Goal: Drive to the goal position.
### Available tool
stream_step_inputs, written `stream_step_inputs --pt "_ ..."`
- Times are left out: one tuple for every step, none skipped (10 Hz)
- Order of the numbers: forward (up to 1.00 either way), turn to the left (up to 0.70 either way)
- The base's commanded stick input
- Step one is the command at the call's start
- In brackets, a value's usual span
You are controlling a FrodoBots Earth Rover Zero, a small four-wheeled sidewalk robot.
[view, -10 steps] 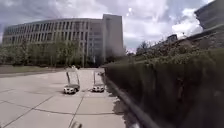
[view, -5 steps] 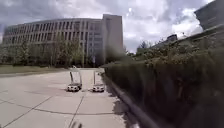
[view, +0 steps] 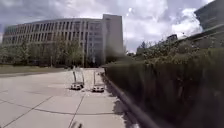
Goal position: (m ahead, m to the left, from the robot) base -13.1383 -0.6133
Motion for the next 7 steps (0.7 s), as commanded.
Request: stream_step_inputs --pt "0.06 0.00" --pt "0.06 0.00" --pt "0.06 0.00" --pt "0.06 0.00" --pt "0.06 0.00" --pt "0.05 0.00" --pt "0.06 0.00"
